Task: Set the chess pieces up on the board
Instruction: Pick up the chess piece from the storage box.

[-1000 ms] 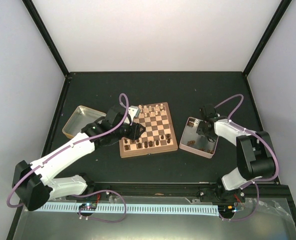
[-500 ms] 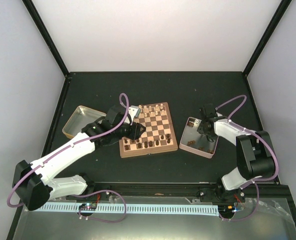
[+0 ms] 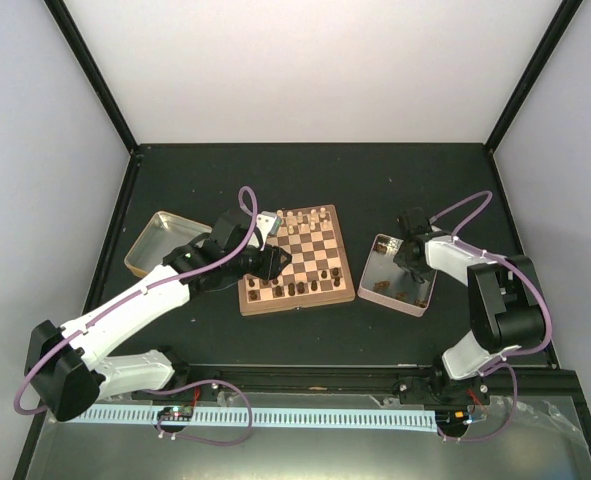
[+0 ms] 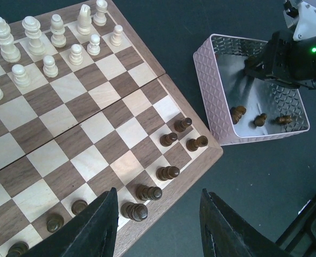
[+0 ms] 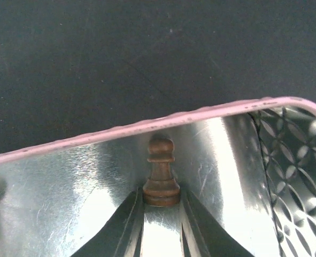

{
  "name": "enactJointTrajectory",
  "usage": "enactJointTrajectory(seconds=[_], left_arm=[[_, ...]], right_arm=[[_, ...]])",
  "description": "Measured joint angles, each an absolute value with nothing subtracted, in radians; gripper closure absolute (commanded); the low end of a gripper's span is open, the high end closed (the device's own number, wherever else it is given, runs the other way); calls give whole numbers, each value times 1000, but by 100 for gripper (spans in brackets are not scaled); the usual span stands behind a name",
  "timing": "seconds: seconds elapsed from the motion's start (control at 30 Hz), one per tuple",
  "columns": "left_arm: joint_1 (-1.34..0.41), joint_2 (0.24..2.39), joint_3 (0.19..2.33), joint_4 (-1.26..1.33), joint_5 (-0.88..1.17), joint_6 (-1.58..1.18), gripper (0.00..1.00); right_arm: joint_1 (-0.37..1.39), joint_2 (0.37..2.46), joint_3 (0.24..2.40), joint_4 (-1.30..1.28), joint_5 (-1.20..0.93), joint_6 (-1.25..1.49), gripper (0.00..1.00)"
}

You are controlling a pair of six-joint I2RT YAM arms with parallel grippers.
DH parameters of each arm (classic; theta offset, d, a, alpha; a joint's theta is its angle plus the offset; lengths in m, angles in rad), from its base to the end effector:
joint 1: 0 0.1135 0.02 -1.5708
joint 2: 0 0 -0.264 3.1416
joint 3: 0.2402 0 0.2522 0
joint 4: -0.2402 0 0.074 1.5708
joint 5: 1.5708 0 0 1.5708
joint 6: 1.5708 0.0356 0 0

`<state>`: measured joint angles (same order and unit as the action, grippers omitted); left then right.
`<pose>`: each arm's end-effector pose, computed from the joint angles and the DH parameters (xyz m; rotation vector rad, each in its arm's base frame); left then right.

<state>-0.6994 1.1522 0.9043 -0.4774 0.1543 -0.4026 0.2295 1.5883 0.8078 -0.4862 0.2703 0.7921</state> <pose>0.1852 -0.1629 0.2803 0.4373 2.3609 -0.7232 0.2683 0.0529 0.1444 0.8166 2.6200 -0.1199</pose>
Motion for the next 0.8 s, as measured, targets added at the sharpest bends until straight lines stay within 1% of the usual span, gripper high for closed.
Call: enactJointTrajectory(seconds=[0.07, 0.17, 0.2, 0.27, 0.5, 0.67, 0.8], left_arm=[[-699, 1152, 904, -477, 157, -403, 56], [-699, 1152, 904, -477, 160, -403, 56], [-699, 1152, 902, -474, 161, -403, 56], [-699, 1152, 898, -471, 162, -403, 56], [-699, 1152, 895, -469, 167, -403, 56], [-699, 1152, 895, -469, 170, -403, 56], [-699, 1152, 895, -469, 170, -403, 56]], right_arm=[[229, 1588, 807, -491, 271, 795, 80], [229, 1584, 805, -496, 273, 799, 69], [229, 1583, 803, -497, 274, 801, 66], [229, 1577, 797, -501, 279, 803, 65], [229, 1577, 811, -513, 284, 806, 66], [229, 1604, 850, -516, 287, 805, 72], [229, 1630, 858, -517, 287, 807, 74]])
